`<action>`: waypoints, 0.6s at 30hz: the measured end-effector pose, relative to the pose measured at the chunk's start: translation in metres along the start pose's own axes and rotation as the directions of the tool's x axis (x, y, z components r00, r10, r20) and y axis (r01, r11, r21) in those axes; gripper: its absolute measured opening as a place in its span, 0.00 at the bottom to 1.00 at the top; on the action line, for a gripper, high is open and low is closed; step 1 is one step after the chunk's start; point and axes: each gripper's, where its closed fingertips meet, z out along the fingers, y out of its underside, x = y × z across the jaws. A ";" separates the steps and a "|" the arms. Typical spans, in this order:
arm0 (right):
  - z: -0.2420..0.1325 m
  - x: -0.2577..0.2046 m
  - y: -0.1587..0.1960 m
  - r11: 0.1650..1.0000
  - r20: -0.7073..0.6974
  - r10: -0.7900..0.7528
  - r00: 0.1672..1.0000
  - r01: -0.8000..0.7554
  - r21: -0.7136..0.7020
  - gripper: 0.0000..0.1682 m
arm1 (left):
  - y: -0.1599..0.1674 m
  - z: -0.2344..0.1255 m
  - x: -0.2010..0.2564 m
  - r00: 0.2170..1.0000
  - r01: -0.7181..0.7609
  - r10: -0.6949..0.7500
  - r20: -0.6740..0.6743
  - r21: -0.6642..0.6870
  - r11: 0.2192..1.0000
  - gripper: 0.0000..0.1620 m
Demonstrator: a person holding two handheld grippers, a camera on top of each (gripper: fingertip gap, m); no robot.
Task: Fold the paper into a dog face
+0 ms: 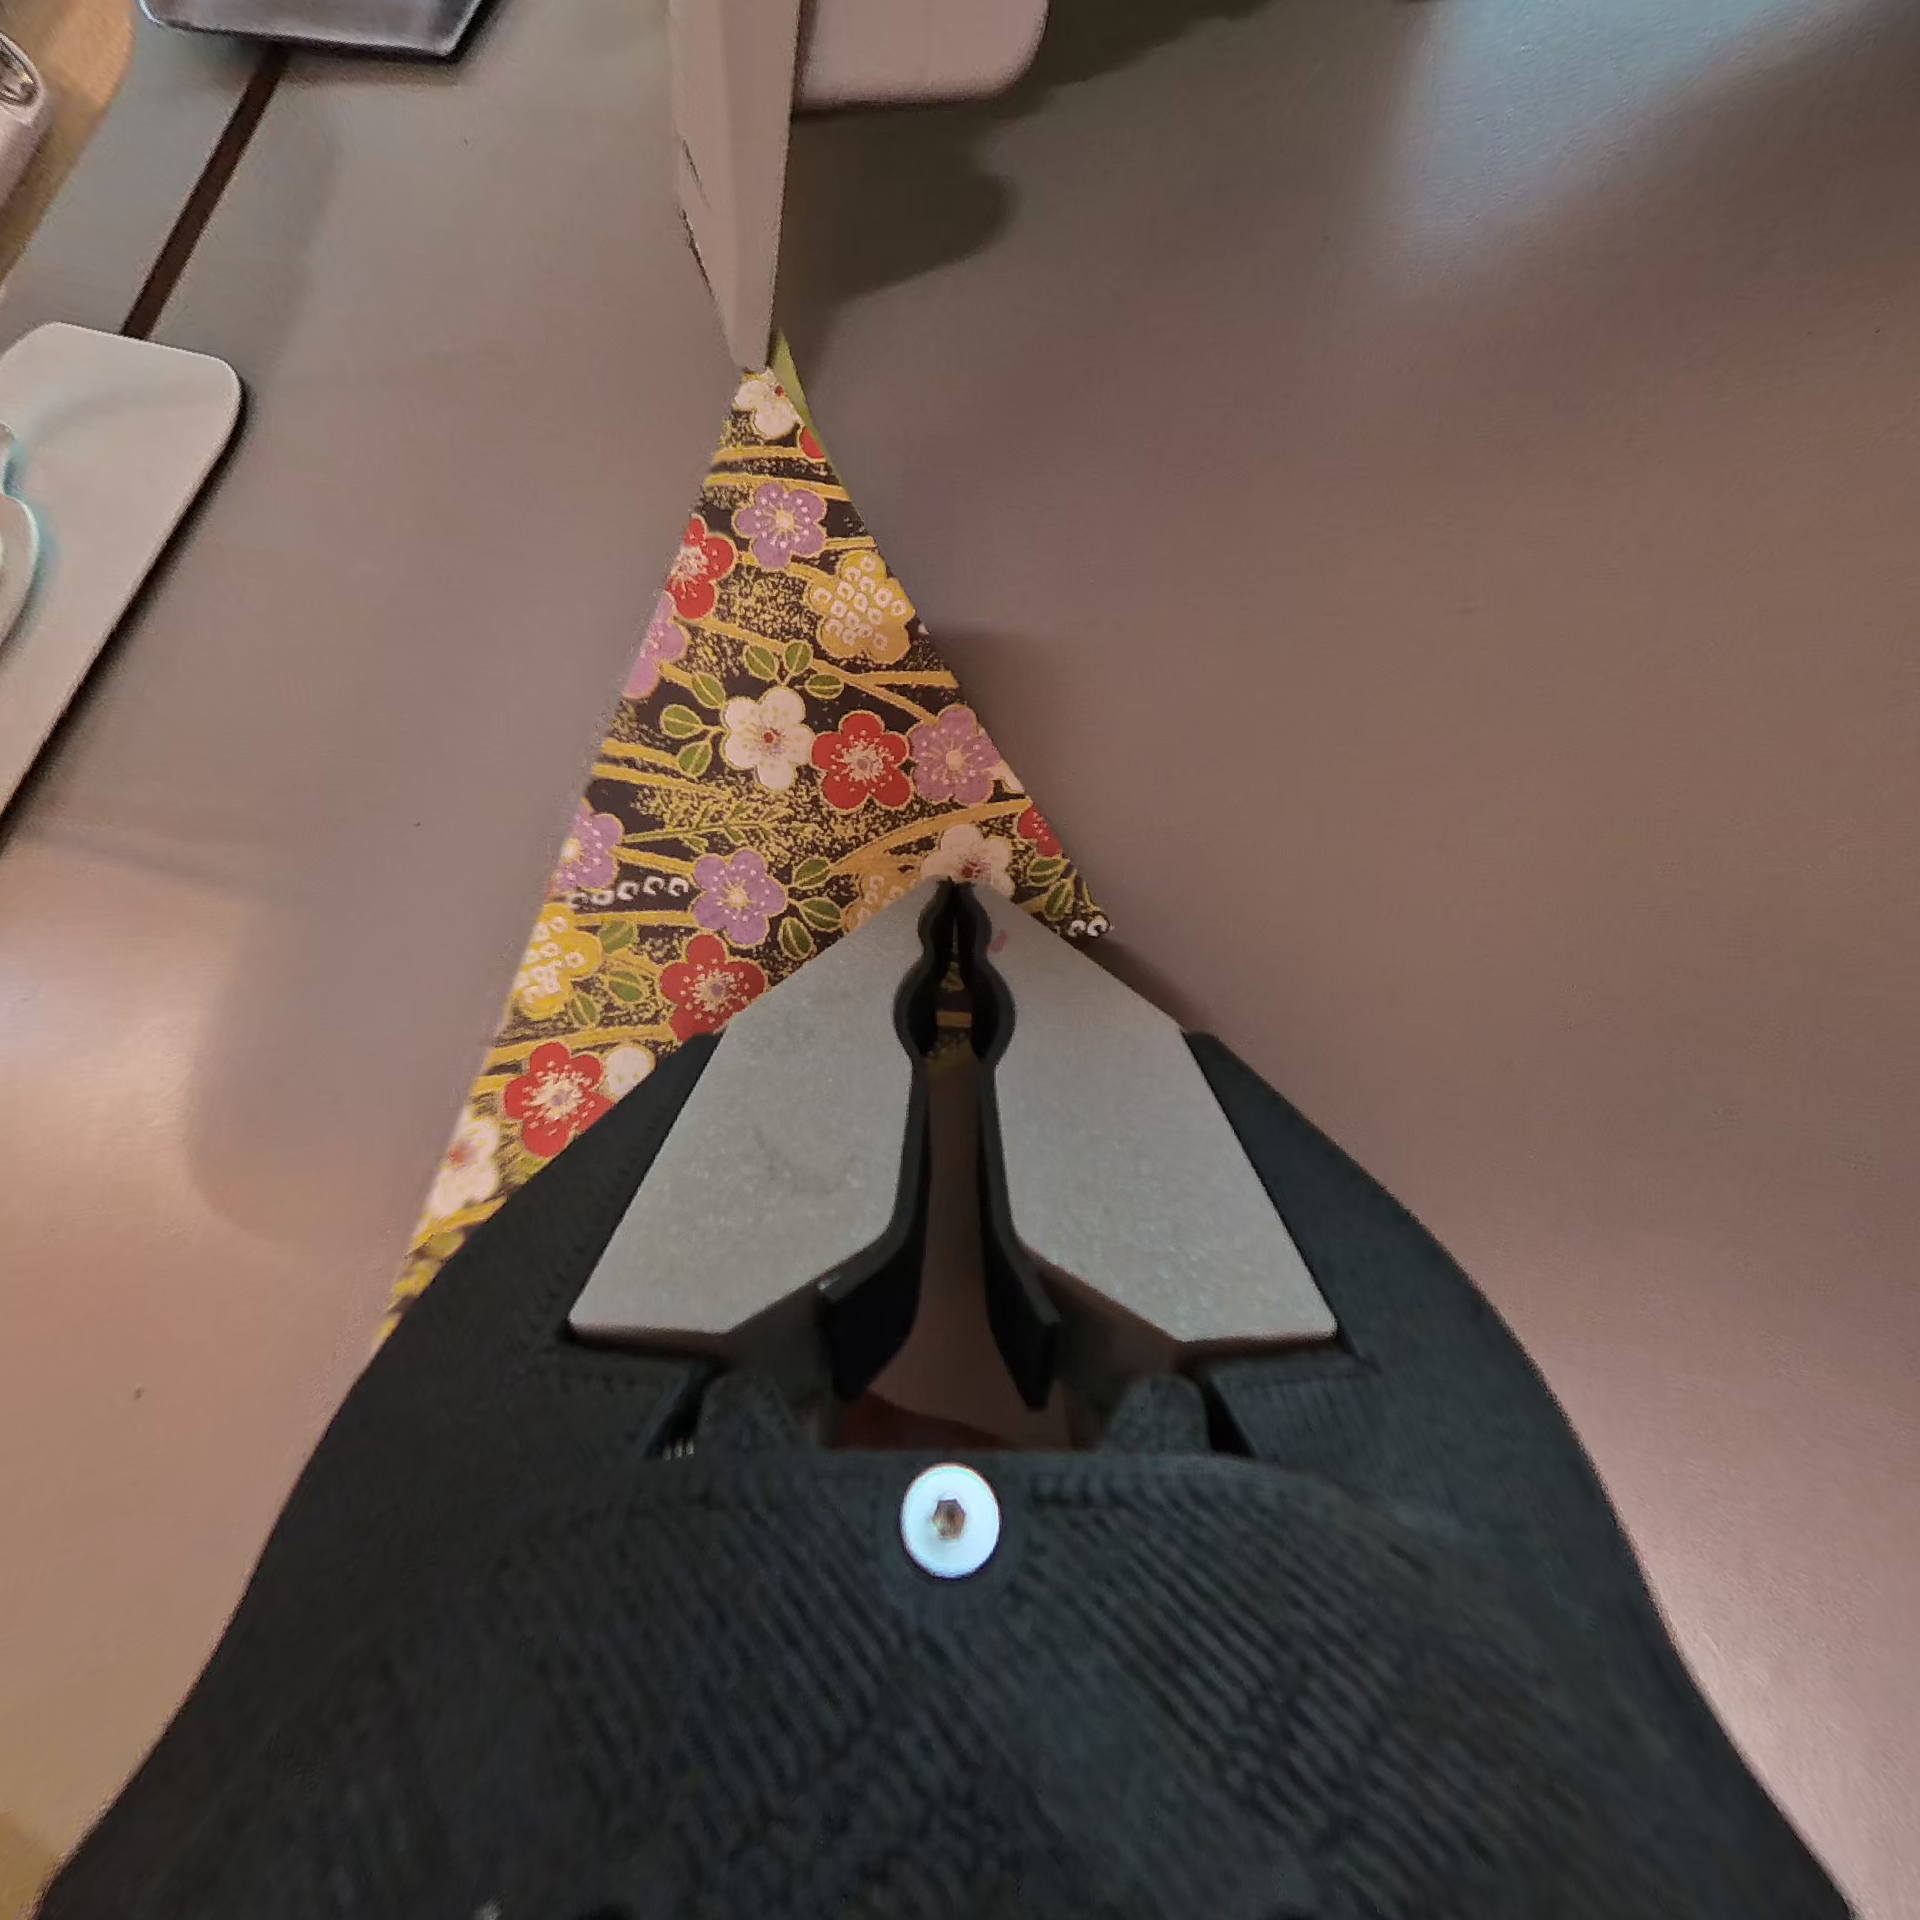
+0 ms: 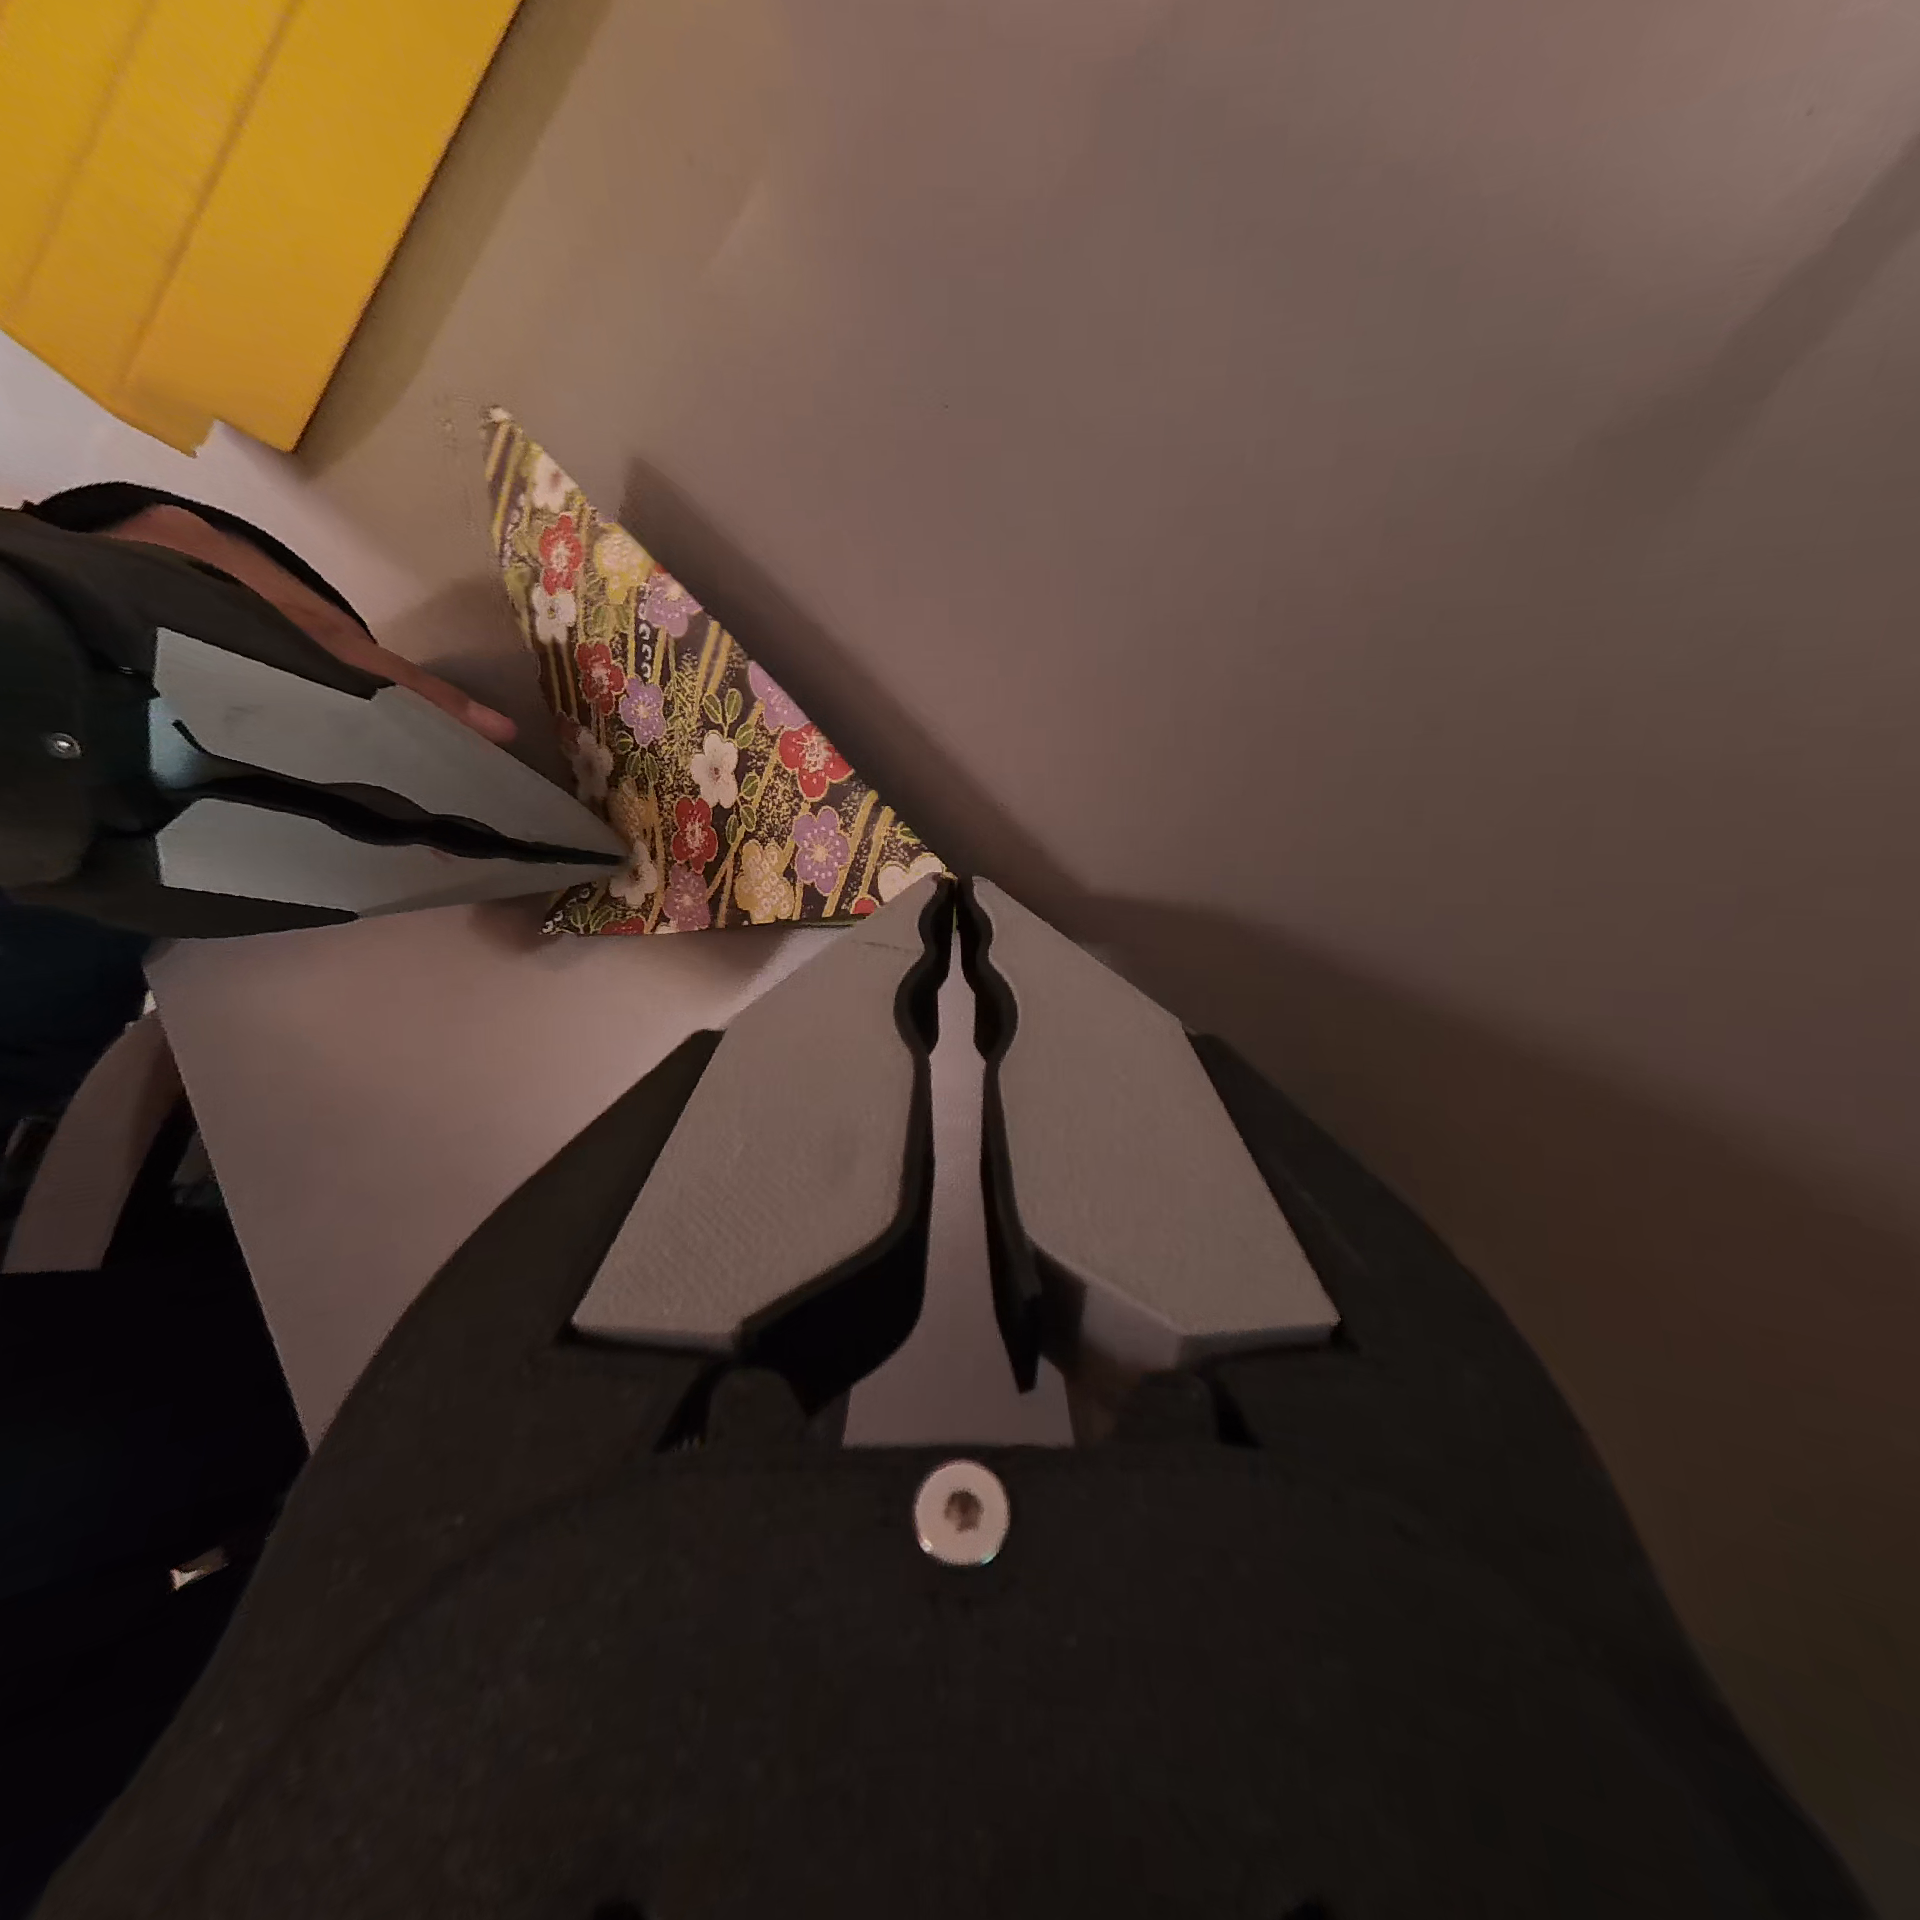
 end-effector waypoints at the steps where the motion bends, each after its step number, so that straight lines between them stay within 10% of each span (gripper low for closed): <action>1: 0.001 0.001 0.001 1.000 -0.010 -0.007 1.000 0.007 -0.008 0.00 | 0.000 0.000 0.001 1.000 0.012 -0.012 -0.011 0.000 1.000 0.00; 18: 0.008 0.002 0.006 0.996 -0.064 -0.069 0.996 0.066 -0.053 0.00 | -0.060 -0.030 -0.007 0.973 0.207 -0.192 -0.129 0.115 0.972 0.06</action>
